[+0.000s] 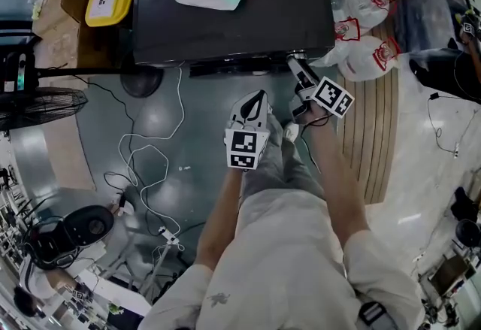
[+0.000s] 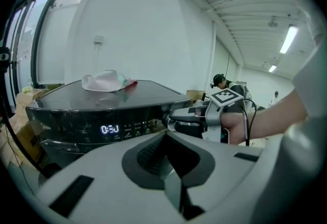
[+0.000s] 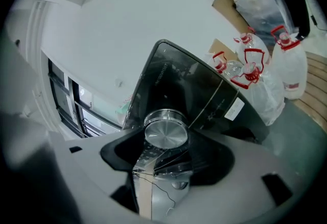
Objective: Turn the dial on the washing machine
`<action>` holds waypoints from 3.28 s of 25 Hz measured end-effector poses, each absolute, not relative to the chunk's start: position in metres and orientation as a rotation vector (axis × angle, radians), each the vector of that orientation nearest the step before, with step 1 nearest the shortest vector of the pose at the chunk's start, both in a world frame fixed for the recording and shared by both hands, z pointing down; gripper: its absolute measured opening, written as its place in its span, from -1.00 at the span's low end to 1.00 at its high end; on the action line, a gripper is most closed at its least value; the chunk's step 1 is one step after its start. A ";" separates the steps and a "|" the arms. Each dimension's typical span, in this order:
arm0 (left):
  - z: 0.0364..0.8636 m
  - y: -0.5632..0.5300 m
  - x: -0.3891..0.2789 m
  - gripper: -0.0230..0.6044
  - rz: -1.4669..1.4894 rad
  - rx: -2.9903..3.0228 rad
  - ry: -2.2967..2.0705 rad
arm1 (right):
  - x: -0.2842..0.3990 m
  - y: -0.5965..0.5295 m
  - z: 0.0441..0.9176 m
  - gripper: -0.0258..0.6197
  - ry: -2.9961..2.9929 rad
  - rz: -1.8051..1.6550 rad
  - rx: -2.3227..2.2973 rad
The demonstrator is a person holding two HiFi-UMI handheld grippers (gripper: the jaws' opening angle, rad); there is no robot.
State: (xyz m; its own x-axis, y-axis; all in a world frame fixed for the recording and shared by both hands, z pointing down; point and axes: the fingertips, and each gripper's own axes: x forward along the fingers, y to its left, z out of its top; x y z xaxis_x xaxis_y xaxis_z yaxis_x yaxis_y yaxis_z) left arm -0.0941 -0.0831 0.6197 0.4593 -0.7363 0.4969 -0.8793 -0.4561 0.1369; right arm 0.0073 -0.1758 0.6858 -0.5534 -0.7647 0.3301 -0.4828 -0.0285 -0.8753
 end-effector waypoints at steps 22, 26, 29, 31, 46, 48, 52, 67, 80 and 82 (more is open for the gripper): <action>0.624 -0.080 -0.088 -0.89 0.514 2.358 -1.331 | 0.010 -0.175 0.688 -0.06 1.711 -1.692 -1.144; 0.625 -0.078 -0.087 -0.89 0.520 2.359 -1.323 | 0.010 -0.174 0.688 -0.06 1.597 -1.726 -1.114; 0.626 -0.078 -0.088 -0.89 0.523 2.361 -1.319 | 0.010 -0.173 0.689 -0.07 1.519 -1.736 -1.083; 0.627 -0.078 -0.088 -0.89 0.523 2.362 -1.315 | 0.010 -0.172 0.691 -0.07 1.489 -1.740 -1.067; 0.636 -0.072 -0.095 -0.89 0.525 2.342 -1.319 | 0.018 -0.162 0.680 0.13 2.098 -1.514 -1.452; 0.639 -0.070 -0.096 -0.89 0.531 2.335 -1.319 | 0.020 -0.160 0.681 0.18 2.285 -1.395 -1.592; 0.640 -0.070 -0.098 -0.89 0.531 2.328 -1.325 | 0.015 -0.163 0.676 0.19 2.589 -1.120 -1.795; 0.645 -0.068 -0.105 -0.89 0.541 2.293 -1.357 | 0.011 -0.177 0.678 0.16 2.880 -0.645 -2.133; 0.646 -0.070 -0.108 -0.89 0.529 2.278 -1.389 | 0.008 -0.178 0.681 -0.07 2.862 -0.684 -2.110; 0.649 -0.069 -0.109 -0.89 0.529 2.273 -1.392 | 0.010 -0.178 0.683 -0.07 2.831 -0.745 -2.079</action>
State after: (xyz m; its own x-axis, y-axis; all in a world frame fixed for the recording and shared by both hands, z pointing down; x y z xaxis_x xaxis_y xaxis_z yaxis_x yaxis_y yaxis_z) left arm -0.1088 -0.0694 0.6486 0.4259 -0.7389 0.5221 -0.8992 -0.4096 0.1538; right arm 0.0099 -0.1775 0.6828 -0.2638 -0.7776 0.5707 -0.9578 0.2811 -0.0597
